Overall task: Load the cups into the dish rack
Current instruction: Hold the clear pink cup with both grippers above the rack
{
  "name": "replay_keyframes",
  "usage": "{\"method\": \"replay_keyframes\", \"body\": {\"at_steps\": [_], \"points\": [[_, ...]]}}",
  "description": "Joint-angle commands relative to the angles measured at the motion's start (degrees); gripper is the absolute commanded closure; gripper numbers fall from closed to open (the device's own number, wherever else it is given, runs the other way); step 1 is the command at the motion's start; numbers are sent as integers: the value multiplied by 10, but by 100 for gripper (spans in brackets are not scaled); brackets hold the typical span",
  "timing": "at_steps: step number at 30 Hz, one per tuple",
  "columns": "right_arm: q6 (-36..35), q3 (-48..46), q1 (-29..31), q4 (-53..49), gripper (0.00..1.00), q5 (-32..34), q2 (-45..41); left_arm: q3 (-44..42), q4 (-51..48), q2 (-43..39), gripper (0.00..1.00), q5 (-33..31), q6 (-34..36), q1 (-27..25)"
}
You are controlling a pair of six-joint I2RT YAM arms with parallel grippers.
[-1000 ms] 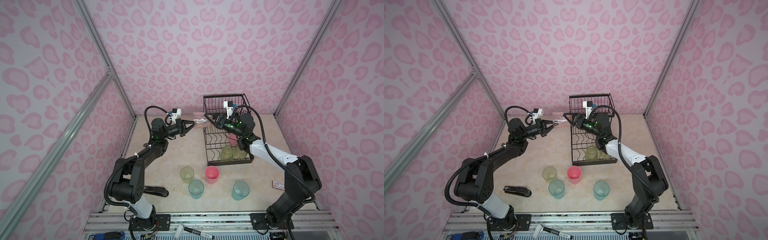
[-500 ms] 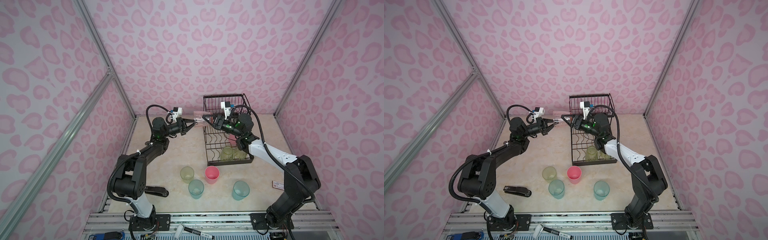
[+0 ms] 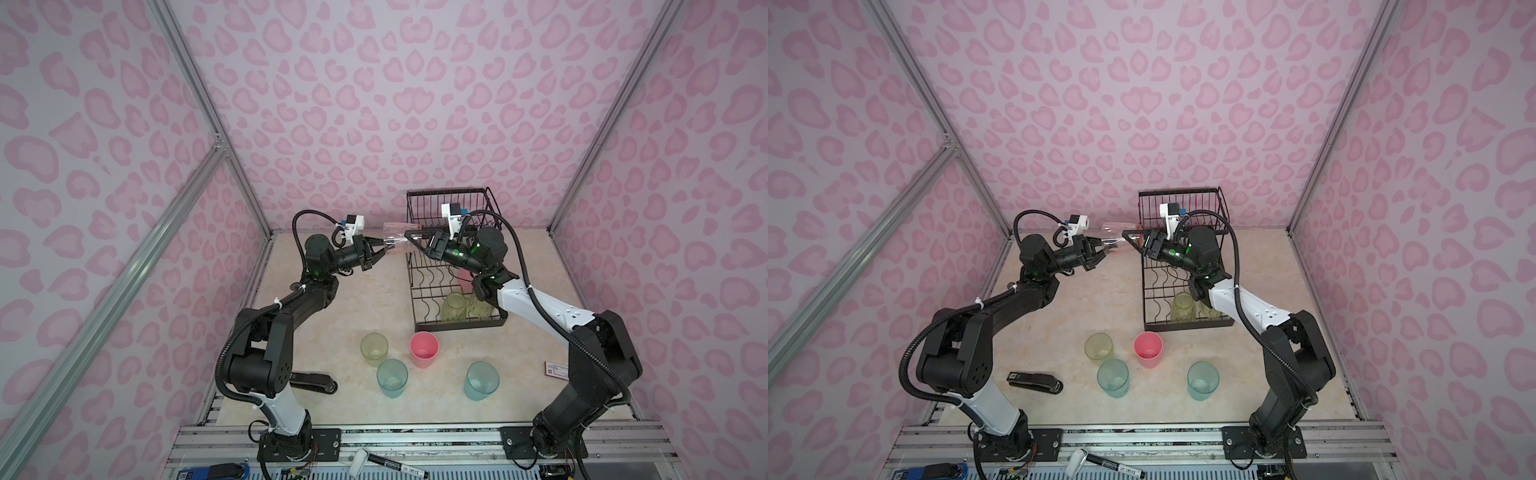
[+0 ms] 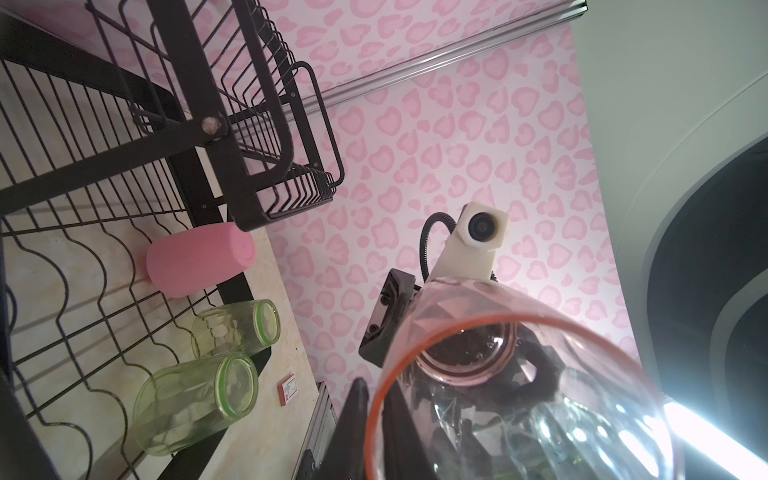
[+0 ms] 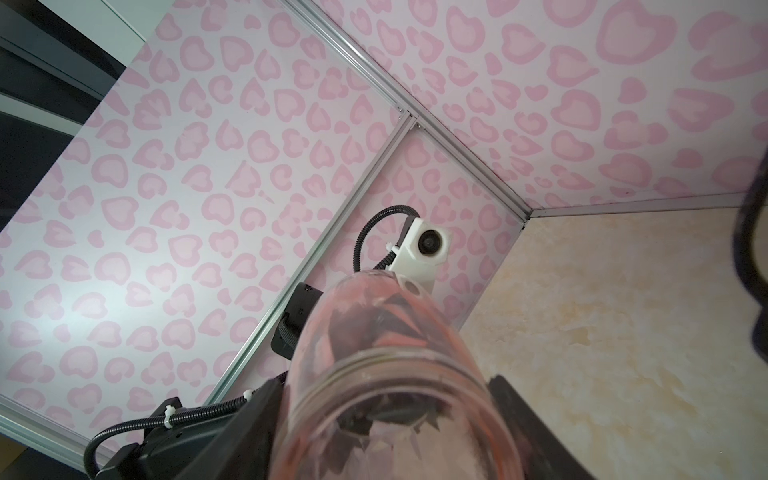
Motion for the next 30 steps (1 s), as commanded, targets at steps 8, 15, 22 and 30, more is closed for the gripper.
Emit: {"method": "replay_keyframes", "body": {"at_steps": [8,15,22,30], "points": [[-92,-13,7,-65,39,35,-36,11,-8,-3,59,-4,34,3],[-162,-31,12,-135,40,79,-80,11,-53,-18,50,-14,74,5],[-230,-54,13,-205,41,136,-124,9,-141,-42,44,-44,141,10],[-315,-77,14,-309,41,232,-167,23,-308,-80,42,-104,256,13]]}}
